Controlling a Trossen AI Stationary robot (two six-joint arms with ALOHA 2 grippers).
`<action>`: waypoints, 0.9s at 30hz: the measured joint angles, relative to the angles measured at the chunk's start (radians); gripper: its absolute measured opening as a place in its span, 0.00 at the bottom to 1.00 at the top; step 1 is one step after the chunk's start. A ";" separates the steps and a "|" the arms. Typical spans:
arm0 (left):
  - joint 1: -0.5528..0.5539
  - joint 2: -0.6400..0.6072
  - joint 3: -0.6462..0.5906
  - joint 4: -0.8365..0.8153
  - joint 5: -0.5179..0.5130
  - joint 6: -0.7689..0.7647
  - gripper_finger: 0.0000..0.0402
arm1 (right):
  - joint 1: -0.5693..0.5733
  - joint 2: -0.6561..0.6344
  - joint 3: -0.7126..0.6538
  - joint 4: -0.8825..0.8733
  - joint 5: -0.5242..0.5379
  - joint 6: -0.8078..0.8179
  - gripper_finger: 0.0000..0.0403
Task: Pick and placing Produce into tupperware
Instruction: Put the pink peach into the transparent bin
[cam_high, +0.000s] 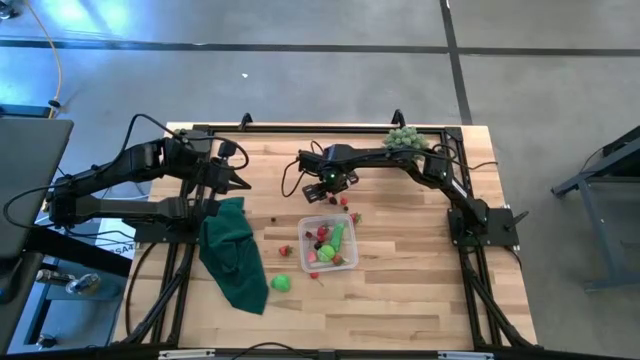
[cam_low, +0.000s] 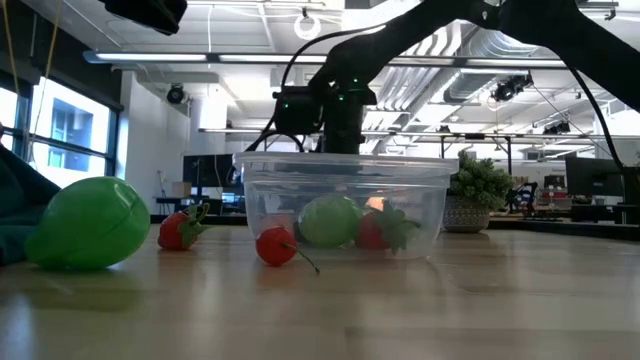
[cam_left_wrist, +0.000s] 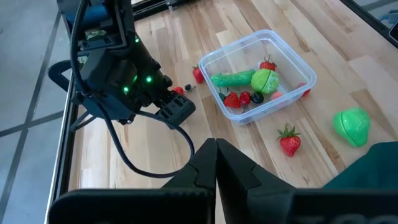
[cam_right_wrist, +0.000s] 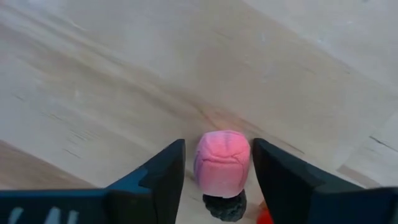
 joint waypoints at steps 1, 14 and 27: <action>0.000 0.000 0.000 0.000 0.000 0.000 0.00 | 0.000 0.000 0.000 0.000 0.000 0.000 0.43; 0.000 0.000 0.000 0.000 0.000 0.000 0.00 | 0.000 0.003 -0.002 -0.001 0.002 0.003 0.29; 0.000 0.000 0.000 0.000 0.000 0.000 0.00 | 0.000 0.004 -0.003 0.004 0.001 0.001 0.27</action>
